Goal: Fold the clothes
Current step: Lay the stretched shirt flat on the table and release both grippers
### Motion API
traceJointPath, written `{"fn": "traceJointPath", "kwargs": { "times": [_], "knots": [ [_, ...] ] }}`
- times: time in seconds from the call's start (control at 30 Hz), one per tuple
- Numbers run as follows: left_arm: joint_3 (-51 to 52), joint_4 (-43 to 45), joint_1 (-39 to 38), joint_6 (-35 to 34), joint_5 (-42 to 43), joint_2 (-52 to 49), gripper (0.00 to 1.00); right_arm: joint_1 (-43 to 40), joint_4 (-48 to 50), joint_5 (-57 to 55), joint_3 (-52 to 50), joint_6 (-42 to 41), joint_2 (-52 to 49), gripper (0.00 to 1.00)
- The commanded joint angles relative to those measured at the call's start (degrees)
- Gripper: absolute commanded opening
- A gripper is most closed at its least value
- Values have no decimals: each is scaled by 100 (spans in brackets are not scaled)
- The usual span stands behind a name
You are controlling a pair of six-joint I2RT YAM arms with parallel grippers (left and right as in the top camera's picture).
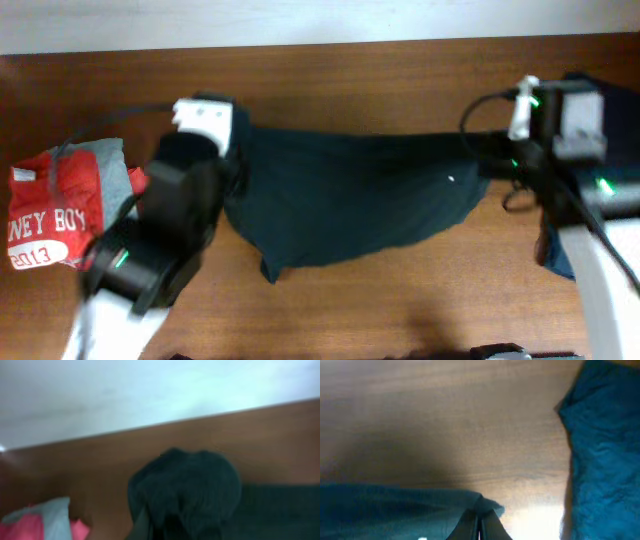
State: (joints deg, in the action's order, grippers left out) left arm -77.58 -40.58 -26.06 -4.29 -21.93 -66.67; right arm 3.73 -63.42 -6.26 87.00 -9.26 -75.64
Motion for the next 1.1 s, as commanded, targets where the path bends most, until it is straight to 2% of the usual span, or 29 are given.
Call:
{"fn": "traceJointPath", "kwargs": {
  "times": [0.0,0.03,0.07,0.1,0.13,0.17,0.2,0.23,0.33,0.5,0.67,0.8,1.0,1.07],
  "knots": [
    [-46,623,149,245,-431,-992,2,-57,518,-162,33,-72,-868,4],
    [-48,907,240,267,-455,-1342,9,-85,831,-179,33,-74,-1156,4],
    [-46,1180,350,273,-481,-1641,27,-127,1185,-219,33,-72,-1429,9],
    [-48,1484,472,282,-492,-1941,51,-170,1519,-216,35,-70,-1683,27],
    [-52,1786,610,282,-485,-2232,68,-227,1816,-201,35,-70,-1919,48],
    [-74,2002,748,280,-455,-2498,81,-284,2002,-190,37,-72,-2120,64],
    [-153,2048,898,280,-369,-2763,96,-345,2033,-181,63,-72,-2264,68],
    [-254,1919,1010,278,-236,-2935,99,-393,1987,-184,83,-72,-2347,68],
    [-509,1145,1250,234,343,-3152,99,-584,1692,-197,96,-70,-2393,69],
    [-535,-173,1314,234,942,-2957,99,-813,804,-168,98,-68,-2238,69],
    [-533,-1853,1300,149,2264,-2813,99,-826,-483,437,90,428,-2218,69],
    [-356,-2579,1300,-199,2400,-2824,99,-826,-907,514,0,439,-2218,69],
    [238,-2688,1300,-278,3364,-2824,72,-826,-848,697,-426,496,-2218,68],
    [413,-2730,1300,-278,3464,-2824,68,-826,-699,826,-664,501,-2218,68]
  ]
}}
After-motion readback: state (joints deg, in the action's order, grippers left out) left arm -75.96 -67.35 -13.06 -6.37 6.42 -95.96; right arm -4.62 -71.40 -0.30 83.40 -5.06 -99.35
